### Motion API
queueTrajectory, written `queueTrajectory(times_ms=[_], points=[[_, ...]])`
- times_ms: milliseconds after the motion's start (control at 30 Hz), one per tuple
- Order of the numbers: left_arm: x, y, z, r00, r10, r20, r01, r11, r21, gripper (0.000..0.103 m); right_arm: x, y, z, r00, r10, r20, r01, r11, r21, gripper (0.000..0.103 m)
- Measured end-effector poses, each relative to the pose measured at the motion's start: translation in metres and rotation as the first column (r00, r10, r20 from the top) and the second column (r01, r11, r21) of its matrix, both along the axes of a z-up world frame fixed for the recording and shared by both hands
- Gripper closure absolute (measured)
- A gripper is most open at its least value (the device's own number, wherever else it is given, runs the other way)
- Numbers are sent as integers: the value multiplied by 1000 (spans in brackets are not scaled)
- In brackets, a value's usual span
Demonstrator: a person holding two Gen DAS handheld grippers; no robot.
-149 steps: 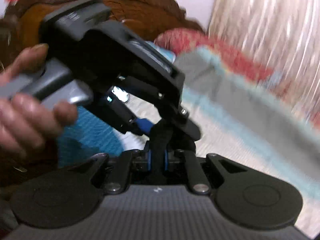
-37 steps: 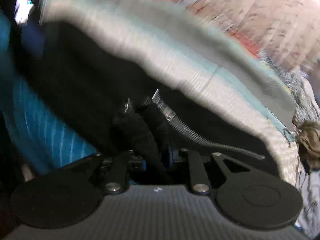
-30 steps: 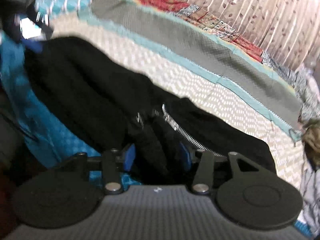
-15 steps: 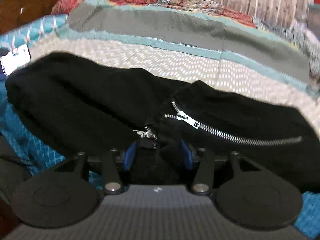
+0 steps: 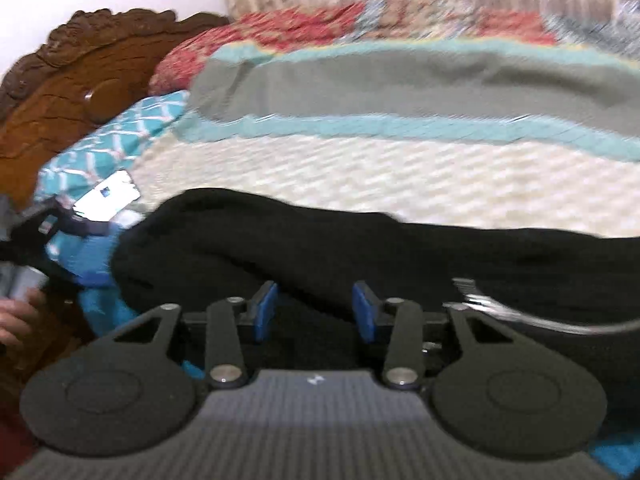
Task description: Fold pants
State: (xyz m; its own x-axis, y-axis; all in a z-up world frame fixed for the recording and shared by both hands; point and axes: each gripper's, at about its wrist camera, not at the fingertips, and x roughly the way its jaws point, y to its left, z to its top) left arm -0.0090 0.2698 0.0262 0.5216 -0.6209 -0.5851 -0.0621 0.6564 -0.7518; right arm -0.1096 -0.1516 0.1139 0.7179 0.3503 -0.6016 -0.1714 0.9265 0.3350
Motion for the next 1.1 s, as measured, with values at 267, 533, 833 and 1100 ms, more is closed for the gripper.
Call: queueTrajectory(times_ms=[267,533,833,1100], points=[[24,-23,-6,999,2,39,-5,998,62,46,84,61,-28,978,56,-200,-17,981,194,81],[-8,-53,32,974,-79,210,42,984,176,79,94,43,-71,940,-1,-340,131,923,361,95],[-53,-208,64,731,-590,345,319,741,592,70,56,-17,-46,954,-123,-274,255,816,519,88],[-87,-300,32,518,-824,228,410,473,780,14,-16,-96,-16,907,-381,-179,419,777,469,87]])
